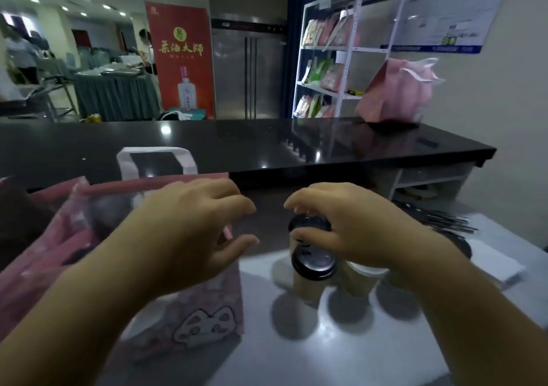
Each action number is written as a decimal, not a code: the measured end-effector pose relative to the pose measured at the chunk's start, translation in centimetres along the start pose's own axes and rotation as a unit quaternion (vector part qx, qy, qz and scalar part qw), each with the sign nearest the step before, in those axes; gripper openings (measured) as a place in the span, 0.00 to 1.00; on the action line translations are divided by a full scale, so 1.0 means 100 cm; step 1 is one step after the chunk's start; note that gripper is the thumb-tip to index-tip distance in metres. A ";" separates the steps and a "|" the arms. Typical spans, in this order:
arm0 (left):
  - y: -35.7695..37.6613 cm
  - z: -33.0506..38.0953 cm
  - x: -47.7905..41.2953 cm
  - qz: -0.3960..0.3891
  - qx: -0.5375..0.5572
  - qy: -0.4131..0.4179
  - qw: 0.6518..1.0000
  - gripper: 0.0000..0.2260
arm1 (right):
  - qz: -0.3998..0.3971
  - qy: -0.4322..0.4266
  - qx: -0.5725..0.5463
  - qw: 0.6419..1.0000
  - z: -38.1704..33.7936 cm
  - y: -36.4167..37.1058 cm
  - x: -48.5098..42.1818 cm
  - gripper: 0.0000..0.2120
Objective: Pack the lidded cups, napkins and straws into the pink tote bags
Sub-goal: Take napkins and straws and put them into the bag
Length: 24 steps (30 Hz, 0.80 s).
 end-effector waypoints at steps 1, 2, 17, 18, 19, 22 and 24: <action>0.010 0.015 -0.008 -0.002 -0.002 0.003 1.000 0.19 | -0.013 0.009 0.005 1.000 0.012 0.003 0.017 0.19; 0.022 0.029 -0.017 -0.001 -0.001 0.004 1.000 0.19 | -0.028 0.017 0.007 0.999 0.025 0.008 0.034 0.19; 0.236 0.200 -0.135 -0.064 0.093 -0.018 0.993 0.16 | -0.202 0.150 0.027 0.967 0.226 0.080 0.242 0.17; 0.246 0.207 -0.145 -0.070 0.095 -0.015 0.993 0.16 | -0.200 0.162 0.027 0.966 0.239 0.084 0.250 0.18; 0.256 0.213 -0.156 -0.075 0.099 -0.010 0.992 0.16 | -0.199 0.178 0.025 0.963 0.252 0.089 0.257 0.19; 0.288 0.228 -0.192 -0.082 0.120 0.004 0.989 0.16 | -0.199 0.233 0.020 0.952 0.295 0.109 0.277 0.21; 0.309 0.238 -0.220 -0.079 0.145 0.019 0.986 0.17 | -0.203 0.269 0.029 0.941 0.325 0.124 0.288 0.20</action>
Point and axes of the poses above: each hand's wrist, its own x-axis away from the middle knuckle, its own y-axis out of the palm, z = x × y, the point moved 4 cm from there along -x, towards the middle knuckle, and after that the axes turned 14 degrees about x, right-handed, at the moved point
